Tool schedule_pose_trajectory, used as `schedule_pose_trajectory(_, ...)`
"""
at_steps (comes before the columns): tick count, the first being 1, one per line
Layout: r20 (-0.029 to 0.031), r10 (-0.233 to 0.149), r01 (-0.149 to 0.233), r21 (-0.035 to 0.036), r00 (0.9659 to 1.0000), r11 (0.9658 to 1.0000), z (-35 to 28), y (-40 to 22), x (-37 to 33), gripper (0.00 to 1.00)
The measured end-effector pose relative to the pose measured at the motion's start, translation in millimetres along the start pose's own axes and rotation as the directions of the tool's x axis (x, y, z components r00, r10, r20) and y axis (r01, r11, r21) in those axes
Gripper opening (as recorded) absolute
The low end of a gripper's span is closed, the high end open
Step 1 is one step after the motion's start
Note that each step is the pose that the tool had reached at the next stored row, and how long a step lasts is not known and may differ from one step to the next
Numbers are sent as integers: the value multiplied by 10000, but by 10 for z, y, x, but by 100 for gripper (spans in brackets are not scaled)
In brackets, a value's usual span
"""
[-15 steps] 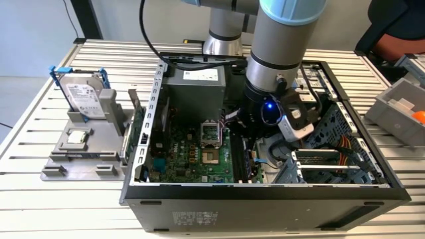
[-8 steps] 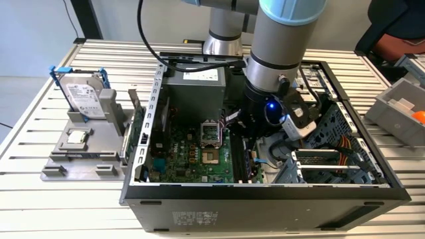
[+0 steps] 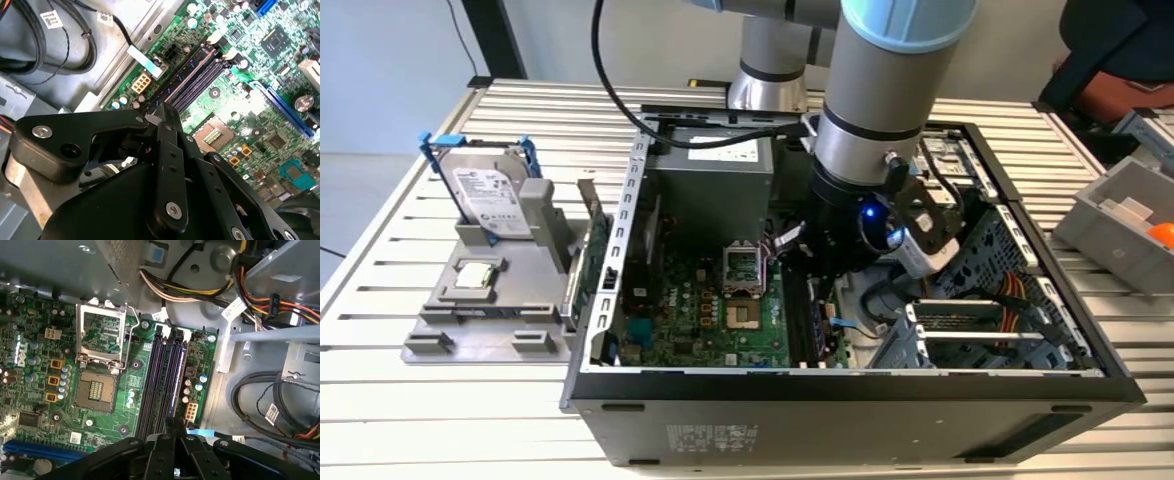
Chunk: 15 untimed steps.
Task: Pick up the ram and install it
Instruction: 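Press down the ram until it locks into place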
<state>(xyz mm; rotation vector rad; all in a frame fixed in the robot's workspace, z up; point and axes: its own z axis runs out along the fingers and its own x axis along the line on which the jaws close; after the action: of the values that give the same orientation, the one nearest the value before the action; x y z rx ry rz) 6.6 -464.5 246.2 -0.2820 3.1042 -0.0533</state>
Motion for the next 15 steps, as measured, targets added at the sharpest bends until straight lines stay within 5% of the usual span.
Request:
schedule_pose_trajectory(1,24,-655,655,-14,9979,9979,-1,0,0,0)
schedule_pose_trajectory(4,41,-1095,1095,-21,9940,9940,-1,0,0,0)
schedule_pose_trajectory(9,50,-1330,1331,-25,9911,9911,-1,0,0,0)
schedule_pose_trajectory(15,69,-1852,1853,-33,9827,9827,0,-6,-28,0)
